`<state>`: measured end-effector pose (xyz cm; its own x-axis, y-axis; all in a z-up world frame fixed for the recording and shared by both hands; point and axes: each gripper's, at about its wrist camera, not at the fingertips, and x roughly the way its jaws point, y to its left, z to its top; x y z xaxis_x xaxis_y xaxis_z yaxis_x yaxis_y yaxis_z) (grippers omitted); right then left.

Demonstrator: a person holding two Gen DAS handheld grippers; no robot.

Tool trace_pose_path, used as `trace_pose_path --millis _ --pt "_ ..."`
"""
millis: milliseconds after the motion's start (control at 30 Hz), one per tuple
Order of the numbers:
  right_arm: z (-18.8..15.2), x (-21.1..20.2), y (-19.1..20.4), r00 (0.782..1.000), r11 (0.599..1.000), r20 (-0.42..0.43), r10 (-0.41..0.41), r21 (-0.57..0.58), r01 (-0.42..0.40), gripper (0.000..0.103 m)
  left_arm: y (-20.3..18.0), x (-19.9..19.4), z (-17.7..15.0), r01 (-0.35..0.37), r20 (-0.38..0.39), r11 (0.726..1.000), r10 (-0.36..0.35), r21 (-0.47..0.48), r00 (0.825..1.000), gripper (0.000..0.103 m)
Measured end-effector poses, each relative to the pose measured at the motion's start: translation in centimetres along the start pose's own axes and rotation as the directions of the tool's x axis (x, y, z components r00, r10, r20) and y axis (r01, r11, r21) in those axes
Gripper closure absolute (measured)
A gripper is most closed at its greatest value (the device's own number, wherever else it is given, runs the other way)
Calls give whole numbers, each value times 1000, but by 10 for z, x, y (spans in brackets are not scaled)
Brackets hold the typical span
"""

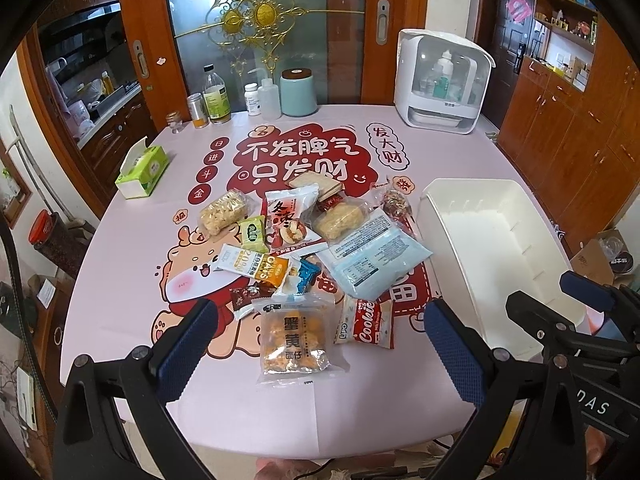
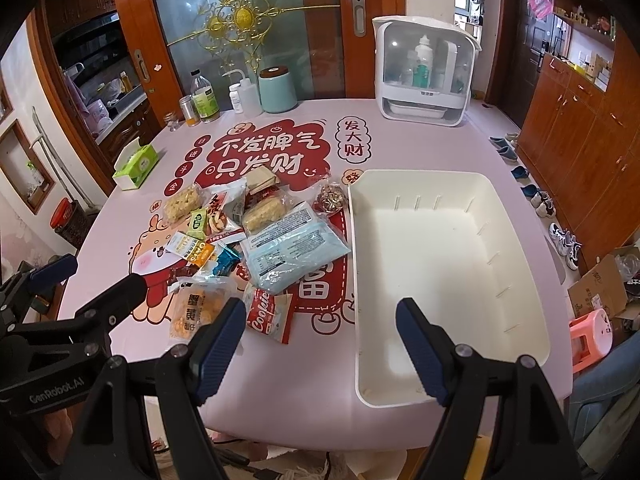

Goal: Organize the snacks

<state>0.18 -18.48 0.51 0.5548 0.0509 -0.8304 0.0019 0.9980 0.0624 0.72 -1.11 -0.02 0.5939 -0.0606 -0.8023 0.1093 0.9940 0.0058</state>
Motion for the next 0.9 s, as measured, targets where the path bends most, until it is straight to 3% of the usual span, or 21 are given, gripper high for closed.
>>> trace_pose_path --millis 900 --pt "-2 -4 -1 1000 1000 6 -1 3 1 25 0 1 -12 4 -13 1000 -4 -8 1000 1"
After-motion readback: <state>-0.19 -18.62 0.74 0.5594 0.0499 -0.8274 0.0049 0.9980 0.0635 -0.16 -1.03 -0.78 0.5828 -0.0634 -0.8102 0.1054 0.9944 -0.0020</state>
